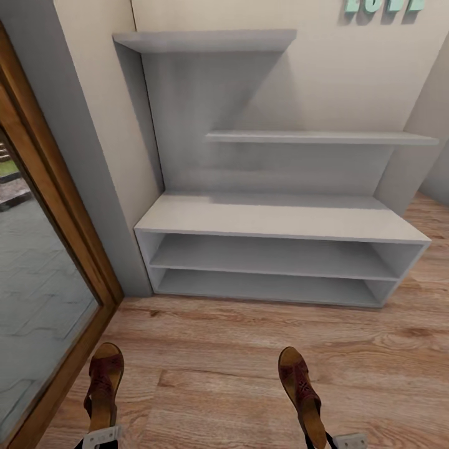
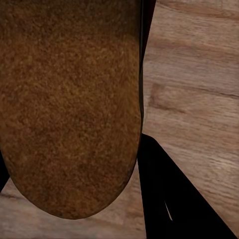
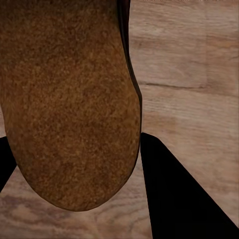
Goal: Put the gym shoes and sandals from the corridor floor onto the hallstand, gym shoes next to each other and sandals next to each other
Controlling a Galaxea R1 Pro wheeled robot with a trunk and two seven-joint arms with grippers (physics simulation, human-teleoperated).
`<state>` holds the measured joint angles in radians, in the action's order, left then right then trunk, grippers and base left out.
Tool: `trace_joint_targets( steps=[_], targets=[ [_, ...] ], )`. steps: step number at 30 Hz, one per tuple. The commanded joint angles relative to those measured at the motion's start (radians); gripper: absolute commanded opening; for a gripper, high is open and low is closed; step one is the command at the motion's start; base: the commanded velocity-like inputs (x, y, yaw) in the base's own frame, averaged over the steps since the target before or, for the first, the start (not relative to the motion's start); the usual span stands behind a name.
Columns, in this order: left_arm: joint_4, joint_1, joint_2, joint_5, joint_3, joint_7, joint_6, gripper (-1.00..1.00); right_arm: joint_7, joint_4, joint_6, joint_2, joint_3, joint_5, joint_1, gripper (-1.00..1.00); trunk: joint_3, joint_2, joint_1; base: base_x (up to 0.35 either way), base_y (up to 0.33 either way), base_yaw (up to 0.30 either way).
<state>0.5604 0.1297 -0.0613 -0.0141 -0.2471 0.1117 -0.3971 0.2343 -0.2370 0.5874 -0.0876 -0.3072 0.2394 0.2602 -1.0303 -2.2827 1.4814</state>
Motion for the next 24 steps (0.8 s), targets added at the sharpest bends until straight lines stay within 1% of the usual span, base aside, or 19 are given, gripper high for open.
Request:
trace_joint_targets(
  steps=[1, 8, 19, 22, 23, 24],
  targets=[
    [-0.001, 0.001, 0.001, 0.002, -0.006, 0.01, -0.002, -1.0, 0.007, 0.001, 0.002, 0.0, -0.009, 0.003, 0.001, -1.0, -0.001, 0.0, 0.0, 0.0, 0.008, 0.0],
    [0.0, 0.001, 0.001, 0.004, -0.005, 0.01, -0.002, -1.0, 0.005, -0.002, 0.002, 0.0, -0.011, 0.004, 0.001, -1.0, 0.0, 0.0, 0.0, 0.0, 0.0, -0.025],
    [-0.001, 0.006, 0.004, 0.014, 0.004, 0.008, 0.012, -1.0, 0.004, -0.003, 0.001, -0.011, -0.019, 0.005, 0.001, -1.0, 0.005, 0.0, 0.0, 0.0, 0.0, -0.201],
    [-0.002, 0.01, 0.005, 0.016, 0.005, 0.006, 0.02, -1.0, 0.004, -0.004, 0.001, -0.016, -0.047, 0.005, 0.001, -1.0, 0.007, 0.0, 0.0, 0.0, 0.0, -0.234],
    [-0.001, 0.013, 0.006, 0.017, 0.006, 0.006, 0.029, -1.0, 0.004, -0.005, 0.0, -0.019, -0.068, 0.005, 0.001, -1.0, 0.008, 0.0, 0.0, 0.0, 0.0, -0.237],
    [0.0, 0.014, 0.008, 0.018, 0.006, 0.005, 0.036, -1.0, 0.004, -0.005, 0.0, -0.02, -0.08, 0.005, 0.001, -1.0, 0.009, 0.0, 0.0, 0.0, 0.0, -0.238]
  ],
)
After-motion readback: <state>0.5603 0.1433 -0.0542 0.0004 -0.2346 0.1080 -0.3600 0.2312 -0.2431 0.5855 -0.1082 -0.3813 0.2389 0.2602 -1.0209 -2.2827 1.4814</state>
